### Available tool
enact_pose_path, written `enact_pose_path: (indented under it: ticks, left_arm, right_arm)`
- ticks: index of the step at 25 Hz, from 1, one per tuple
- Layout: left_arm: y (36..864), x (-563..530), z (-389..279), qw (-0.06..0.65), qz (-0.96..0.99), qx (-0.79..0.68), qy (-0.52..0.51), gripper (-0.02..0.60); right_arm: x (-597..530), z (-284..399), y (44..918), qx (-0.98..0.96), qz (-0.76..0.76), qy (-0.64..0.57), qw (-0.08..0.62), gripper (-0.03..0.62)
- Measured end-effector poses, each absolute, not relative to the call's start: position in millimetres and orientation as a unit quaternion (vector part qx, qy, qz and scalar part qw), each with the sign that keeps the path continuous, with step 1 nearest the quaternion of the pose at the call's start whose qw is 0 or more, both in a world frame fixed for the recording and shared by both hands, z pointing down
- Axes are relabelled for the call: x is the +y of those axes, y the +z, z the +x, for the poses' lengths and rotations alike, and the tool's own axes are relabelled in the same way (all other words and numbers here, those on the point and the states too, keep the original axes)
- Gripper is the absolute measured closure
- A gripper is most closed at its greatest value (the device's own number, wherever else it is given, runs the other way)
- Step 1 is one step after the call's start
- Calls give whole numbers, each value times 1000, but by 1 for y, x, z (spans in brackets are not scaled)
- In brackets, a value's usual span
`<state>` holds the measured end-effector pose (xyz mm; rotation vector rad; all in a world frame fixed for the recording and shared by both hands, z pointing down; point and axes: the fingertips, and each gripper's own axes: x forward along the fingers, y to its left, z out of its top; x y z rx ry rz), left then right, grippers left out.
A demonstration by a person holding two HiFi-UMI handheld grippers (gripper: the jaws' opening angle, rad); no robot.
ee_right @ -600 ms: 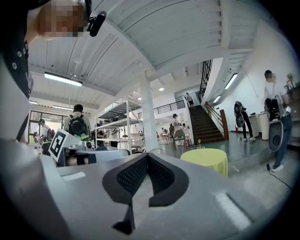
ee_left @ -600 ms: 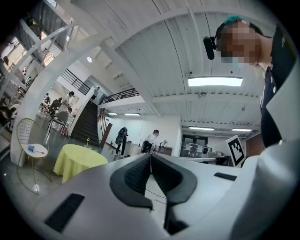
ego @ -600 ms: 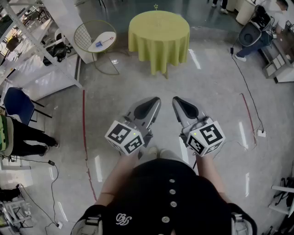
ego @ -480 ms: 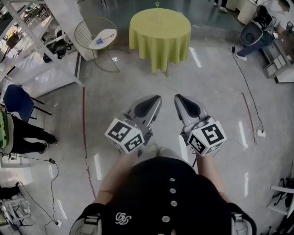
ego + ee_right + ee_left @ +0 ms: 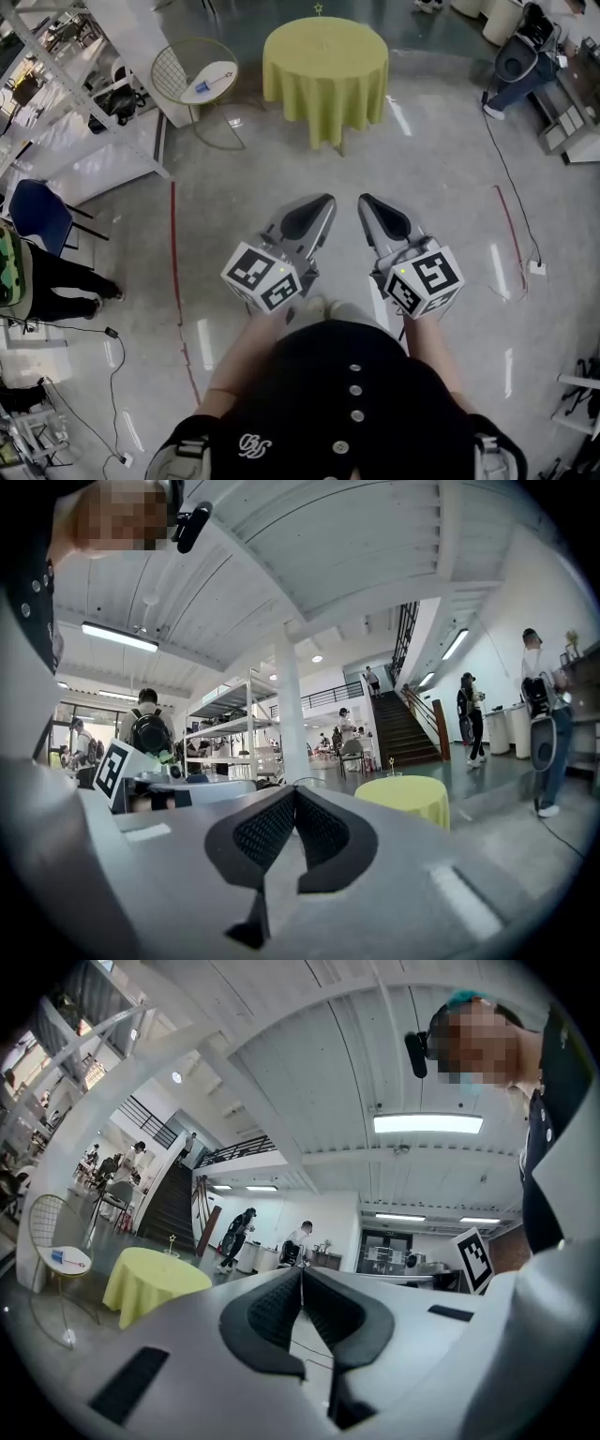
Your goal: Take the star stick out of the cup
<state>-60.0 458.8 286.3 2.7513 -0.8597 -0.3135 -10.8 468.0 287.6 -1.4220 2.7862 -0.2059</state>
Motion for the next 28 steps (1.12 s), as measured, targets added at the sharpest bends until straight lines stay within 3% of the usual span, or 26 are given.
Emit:
enact_pose_path:
  ticks: [28]
  left_arm:
    - [306, 399, -8, 140, 933, -314, -106, 563]
  right_arm:
    - [416, 43, 316, 888, -444, -119, 24, 591]
